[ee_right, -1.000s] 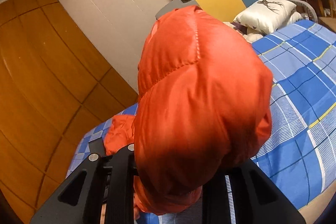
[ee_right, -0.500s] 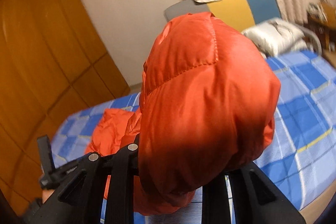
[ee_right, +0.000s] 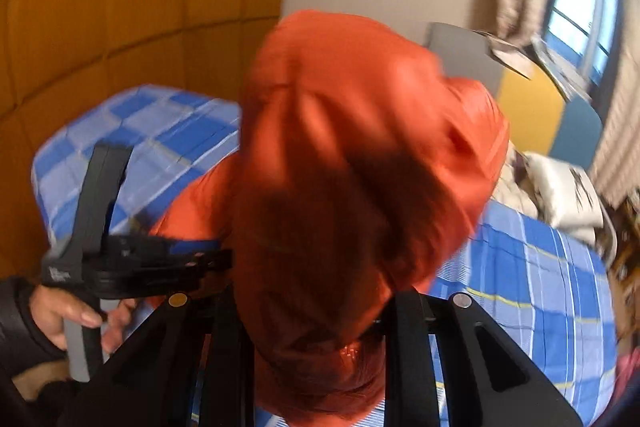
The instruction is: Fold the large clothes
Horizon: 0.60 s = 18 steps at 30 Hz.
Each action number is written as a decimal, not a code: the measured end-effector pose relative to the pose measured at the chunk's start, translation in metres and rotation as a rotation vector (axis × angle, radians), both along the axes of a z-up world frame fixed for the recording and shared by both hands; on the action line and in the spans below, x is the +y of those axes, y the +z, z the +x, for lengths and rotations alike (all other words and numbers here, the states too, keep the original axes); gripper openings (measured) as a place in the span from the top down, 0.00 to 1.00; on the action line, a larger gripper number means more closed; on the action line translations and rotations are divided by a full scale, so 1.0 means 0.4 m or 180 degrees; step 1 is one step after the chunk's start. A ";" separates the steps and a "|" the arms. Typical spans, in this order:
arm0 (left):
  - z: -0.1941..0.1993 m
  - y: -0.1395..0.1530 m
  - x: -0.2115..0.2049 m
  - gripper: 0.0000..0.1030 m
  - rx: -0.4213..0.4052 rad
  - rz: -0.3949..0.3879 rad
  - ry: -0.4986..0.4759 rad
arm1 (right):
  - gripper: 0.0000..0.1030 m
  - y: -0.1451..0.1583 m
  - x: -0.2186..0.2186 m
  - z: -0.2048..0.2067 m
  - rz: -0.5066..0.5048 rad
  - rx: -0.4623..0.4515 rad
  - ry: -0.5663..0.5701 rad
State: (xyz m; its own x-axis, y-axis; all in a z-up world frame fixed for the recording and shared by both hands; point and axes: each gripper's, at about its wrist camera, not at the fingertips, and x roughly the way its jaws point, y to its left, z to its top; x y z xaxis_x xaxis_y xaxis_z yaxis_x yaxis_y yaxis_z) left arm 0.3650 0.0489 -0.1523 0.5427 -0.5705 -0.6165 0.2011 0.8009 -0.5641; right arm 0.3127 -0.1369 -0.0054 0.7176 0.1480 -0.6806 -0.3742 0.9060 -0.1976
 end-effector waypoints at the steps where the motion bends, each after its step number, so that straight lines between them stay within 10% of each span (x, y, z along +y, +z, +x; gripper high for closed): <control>1: -0.006 0.004 0.015 0.66 0.0007 -0.0048 0.0021 | 0.80 -0.012 0.020 -0.002 -0.0081 -0.0002 0.0053; 11: -0.075 0.148 0.260 0.66 -0.0386 -0.0159 0.0470 | 0.74 -0.114 0.146 -0.038 -0.0958 -0.0292 0.0372; 18: -0.032 0.301 0.248 0.42 -0.0651 -0.0240 -0.0061 | 0.70 -0.180 0.199 -0.088 -0.1534 -0.0646 0.0550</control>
State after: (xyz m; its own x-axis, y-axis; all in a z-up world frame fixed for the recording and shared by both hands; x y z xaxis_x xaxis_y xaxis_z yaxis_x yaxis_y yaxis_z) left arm 0.3521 0.1481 -0.0320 0.6408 -0.6222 -0.4497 0.3323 0.7528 -0.5682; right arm 0.2774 -0.0572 -0.0775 0.8343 -0.0188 -0.5509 -0.4208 0.6239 -0.6585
